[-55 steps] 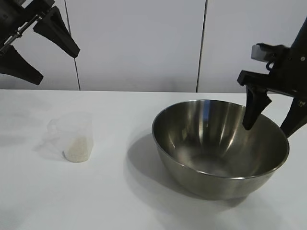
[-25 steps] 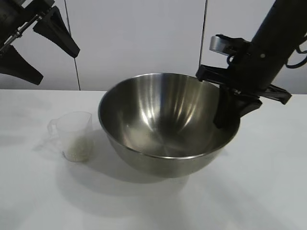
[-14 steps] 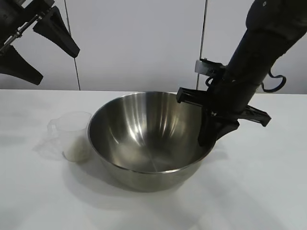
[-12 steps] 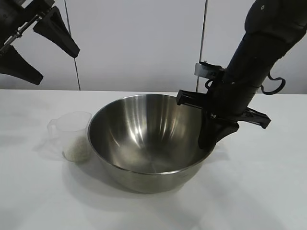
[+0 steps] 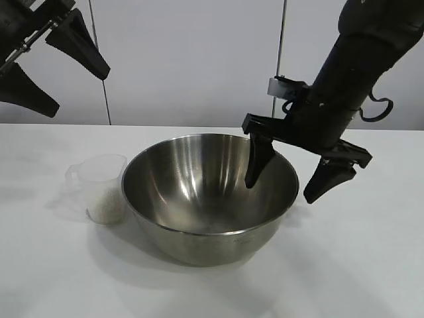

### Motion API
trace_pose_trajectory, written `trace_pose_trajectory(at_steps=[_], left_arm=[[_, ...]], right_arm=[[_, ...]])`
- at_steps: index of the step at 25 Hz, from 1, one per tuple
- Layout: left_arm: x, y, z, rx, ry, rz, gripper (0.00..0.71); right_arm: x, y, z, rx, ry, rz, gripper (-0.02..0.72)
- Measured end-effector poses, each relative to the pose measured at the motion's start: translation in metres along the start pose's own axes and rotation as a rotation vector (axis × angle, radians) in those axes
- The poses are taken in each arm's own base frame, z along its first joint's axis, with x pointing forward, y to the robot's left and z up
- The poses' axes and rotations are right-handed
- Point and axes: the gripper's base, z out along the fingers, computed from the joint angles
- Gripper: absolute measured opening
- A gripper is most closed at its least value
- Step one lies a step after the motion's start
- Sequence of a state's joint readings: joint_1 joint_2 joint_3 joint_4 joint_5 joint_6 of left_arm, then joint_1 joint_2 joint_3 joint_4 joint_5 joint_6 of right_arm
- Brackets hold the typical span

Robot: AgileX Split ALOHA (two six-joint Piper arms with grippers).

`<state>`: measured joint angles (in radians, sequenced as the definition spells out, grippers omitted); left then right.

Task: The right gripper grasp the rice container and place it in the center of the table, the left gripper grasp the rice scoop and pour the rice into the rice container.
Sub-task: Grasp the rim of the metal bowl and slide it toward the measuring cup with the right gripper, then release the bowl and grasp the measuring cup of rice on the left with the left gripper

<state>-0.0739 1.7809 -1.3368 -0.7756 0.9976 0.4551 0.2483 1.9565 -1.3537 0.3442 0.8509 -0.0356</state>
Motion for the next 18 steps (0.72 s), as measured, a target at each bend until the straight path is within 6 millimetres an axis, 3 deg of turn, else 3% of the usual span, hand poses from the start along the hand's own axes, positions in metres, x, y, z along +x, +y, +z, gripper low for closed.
trace_pose_trajectory(at_steps=[7,11,14,18], left_arm=[[0.0,0.0,0.0,0.0,0.0,0.0,0.687],[0.0,0.0,0.0,0.0,0.0,0.0,0.687],[0.0,0.0,0.0,0.0,0.0,0.0,0.687],[0.0,0.0,0.0,0.0,0.0,0.0,0.687]], right_arm=[[-0.051,-0.035,-0.076,0.092,-0.27,0.03,0.668],[-0.066,-0.066,-0.109,0.214,-0.377,0.012,0.671],[-0.062,-0.103,-0.141,0.393,-0.411,-0.004,0.669],[-0.039,-0.143,-0.194,0.53,-0.432,0.082,0.661]])
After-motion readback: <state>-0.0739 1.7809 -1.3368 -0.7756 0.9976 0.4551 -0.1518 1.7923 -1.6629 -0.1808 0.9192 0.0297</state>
